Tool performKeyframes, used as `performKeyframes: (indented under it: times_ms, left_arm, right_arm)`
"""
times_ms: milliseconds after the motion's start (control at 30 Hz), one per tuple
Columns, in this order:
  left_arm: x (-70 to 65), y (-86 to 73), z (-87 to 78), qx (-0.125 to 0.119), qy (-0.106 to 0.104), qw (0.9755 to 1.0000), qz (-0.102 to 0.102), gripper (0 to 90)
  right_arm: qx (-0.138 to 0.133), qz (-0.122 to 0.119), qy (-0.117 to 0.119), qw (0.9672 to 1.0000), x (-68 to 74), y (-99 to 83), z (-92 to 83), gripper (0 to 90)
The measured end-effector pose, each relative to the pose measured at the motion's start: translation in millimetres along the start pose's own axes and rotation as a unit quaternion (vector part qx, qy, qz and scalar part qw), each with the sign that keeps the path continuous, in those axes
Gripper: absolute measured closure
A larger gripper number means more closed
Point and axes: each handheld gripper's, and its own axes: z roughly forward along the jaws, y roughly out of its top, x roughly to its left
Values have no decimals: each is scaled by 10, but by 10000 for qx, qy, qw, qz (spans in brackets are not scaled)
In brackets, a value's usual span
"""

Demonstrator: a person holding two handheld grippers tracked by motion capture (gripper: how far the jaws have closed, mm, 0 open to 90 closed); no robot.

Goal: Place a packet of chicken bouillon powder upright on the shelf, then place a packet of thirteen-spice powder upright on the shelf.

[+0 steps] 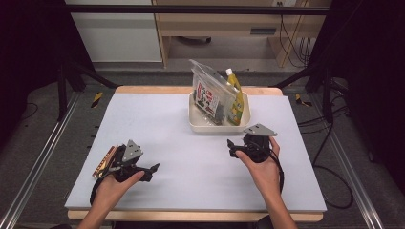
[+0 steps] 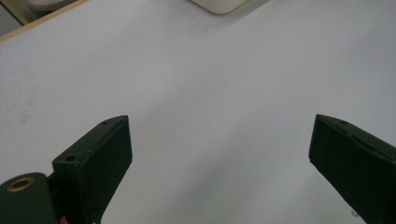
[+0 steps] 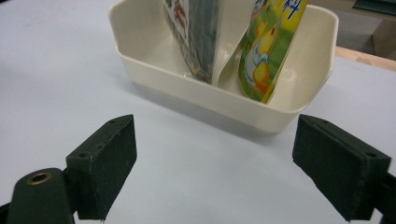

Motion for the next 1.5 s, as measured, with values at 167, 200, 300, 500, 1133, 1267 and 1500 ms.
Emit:
performKeyframes:
  times_ms: [167, 200, 300, 500, 1133, 1267, 1500]
  left_arm:
    - [45, 29, -69, 137, 108, 9998, 95, 66]
    - [55, 32, -84, 179, 126, 9997, 121, 66]
    - [98, 41, -128, 308, 178, 9993, 113, 65]
    - [276, 52, -164, 876, 413, 9953, 55, 70]
    - [764, -62, -214, 2908, 330, 9540, -648, 83]
    - [822, -115, -228, 3078, 367, 9475, -783, 83]
    - [978, -227, -190, 3300, 351, 9360, -1173, 129]
  right_arm:
    - [174, -213, 7, 9996, 63, -124, 25, 131]
    - [206, -258, 4, 9995, 77, -155, 31, 131]
    - [323, -368, 61, 9988, 103, -239, 48, 127]
    - [432, -437, 138, 9980, 119, -312, 33, 132]
    - [310, -756, 316, 9962, 217, -352, -40, 158]
    - [317, -692, 304, 9966, 180, -365, -48, 158]
    - [375, -706, 350, 9962, 190, -378, -25, 159]
